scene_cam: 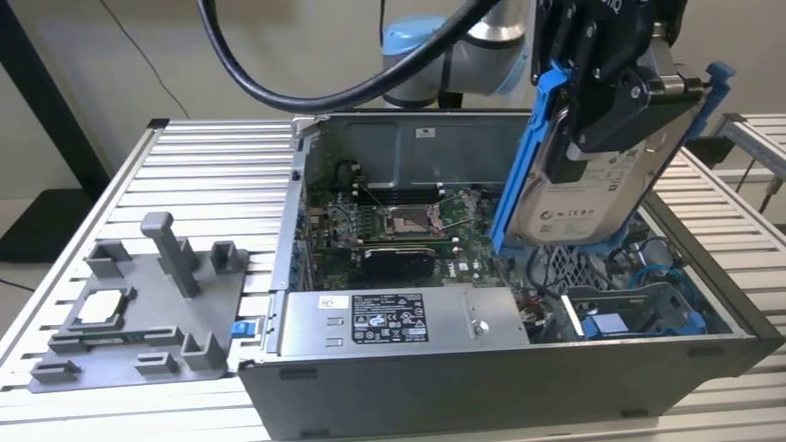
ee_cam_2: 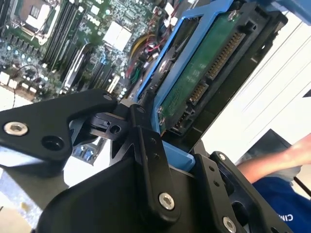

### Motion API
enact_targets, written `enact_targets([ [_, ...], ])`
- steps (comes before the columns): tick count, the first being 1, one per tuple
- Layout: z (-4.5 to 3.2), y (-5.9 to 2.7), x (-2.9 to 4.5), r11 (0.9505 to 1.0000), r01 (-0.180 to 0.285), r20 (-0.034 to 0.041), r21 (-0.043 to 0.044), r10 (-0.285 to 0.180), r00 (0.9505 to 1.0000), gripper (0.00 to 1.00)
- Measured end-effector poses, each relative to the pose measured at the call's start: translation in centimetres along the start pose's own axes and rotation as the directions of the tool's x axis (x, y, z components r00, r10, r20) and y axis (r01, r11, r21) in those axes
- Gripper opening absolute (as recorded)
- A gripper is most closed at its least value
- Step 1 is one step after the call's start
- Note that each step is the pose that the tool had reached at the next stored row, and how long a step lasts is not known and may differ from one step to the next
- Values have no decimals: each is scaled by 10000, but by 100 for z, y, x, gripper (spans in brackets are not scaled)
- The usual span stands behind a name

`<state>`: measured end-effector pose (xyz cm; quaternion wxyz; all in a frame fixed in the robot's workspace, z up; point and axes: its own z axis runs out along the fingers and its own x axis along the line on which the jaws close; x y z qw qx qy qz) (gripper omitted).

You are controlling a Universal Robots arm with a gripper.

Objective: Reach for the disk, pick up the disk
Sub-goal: 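Pick up the disk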

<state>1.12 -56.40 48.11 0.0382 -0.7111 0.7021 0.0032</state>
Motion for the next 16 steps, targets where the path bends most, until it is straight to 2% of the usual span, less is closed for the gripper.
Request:
enact_targets([
  [5, 38, -145, 56, 10000, -5, 86, -10, 5, 10000, 0],
  [16, 136, -469, 219, 10000, -5, 100, -11, 5, 9999, 0],
])
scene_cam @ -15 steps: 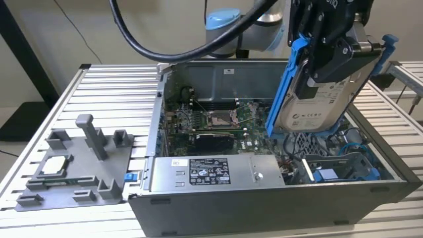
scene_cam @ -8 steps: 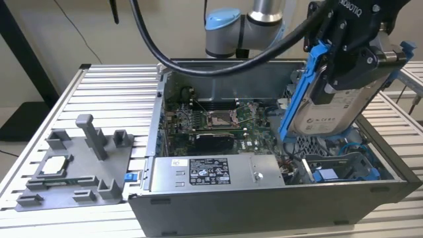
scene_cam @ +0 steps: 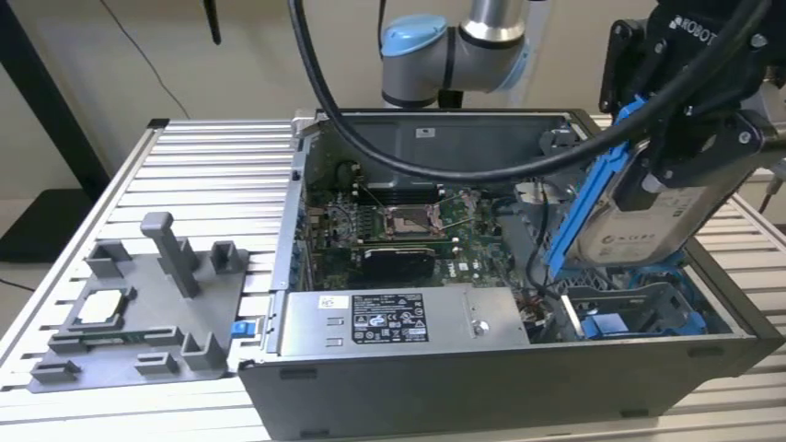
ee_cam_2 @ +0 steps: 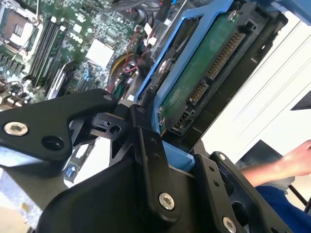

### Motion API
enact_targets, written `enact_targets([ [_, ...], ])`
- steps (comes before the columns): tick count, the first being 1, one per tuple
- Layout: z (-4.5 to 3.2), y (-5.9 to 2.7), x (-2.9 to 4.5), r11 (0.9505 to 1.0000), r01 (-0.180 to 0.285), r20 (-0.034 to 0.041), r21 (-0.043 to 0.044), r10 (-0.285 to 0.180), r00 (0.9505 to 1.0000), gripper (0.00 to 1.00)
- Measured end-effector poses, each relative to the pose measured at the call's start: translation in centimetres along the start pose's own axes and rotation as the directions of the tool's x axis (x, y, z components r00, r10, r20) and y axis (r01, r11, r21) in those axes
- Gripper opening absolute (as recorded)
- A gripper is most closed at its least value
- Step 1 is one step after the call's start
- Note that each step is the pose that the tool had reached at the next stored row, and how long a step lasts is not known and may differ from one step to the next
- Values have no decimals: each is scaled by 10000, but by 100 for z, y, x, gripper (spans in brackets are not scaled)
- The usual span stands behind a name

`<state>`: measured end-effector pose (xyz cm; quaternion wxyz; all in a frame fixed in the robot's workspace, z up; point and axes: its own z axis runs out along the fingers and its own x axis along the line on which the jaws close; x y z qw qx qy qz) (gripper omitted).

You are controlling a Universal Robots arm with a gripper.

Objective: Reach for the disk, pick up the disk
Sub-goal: 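Pick up the disk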

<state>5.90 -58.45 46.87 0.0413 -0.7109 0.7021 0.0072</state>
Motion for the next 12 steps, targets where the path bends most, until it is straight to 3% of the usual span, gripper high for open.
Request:
enact_targets([
  [8, 122, -239, 101, 10000, -1, 4, 0, 1, 10000, 0],
  [12, 195, -287, 139, 10000, -24, 3, 2, 24, 10000, 0],
])
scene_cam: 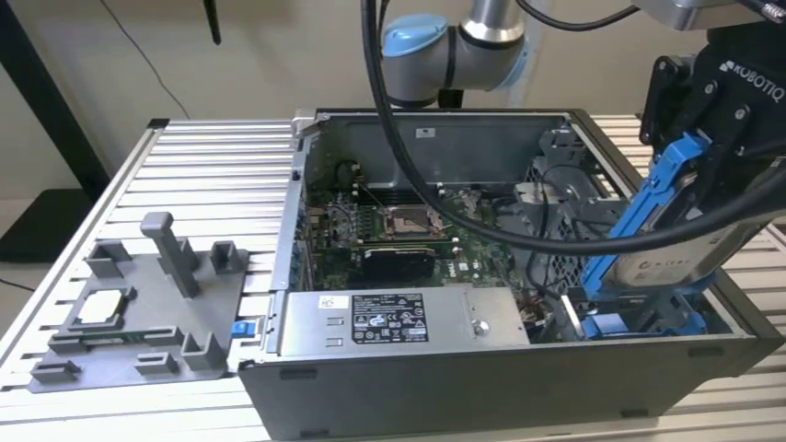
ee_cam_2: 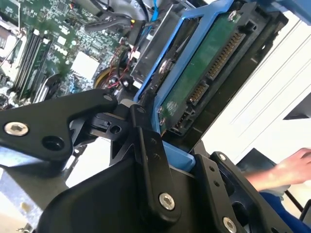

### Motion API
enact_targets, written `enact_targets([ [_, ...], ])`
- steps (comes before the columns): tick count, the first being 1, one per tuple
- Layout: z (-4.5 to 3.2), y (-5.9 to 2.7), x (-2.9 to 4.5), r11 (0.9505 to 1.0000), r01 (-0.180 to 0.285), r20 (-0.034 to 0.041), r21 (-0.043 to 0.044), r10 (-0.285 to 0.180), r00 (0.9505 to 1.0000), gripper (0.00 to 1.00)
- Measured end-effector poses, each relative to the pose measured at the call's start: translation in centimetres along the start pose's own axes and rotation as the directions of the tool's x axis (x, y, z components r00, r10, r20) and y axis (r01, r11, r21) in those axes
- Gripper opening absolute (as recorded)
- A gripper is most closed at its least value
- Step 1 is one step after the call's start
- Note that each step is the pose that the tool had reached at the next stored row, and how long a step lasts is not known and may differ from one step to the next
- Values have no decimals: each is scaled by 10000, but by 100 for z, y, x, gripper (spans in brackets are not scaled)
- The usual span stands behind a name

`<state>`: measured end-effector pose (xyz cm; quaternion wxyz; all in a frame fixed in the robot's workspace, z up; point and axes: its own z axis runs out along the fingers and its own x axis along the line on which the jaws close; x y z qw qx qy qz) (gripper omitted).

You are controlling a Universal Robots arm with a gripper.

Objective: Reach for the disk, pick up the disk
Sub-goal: 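Pick up the disk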

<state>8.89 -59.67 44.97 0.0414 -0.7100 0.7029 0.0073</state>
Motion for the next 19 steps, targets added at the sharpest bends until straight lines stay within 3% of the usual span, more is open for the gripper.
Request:
enact_targets([
  [9, 101, -21, 31, 10000, -84, -52, 13, 84, 10000, 0],
  [19, 104, -29, 32, 9999, -109, -49, 15, 110, 9999, 0],
])
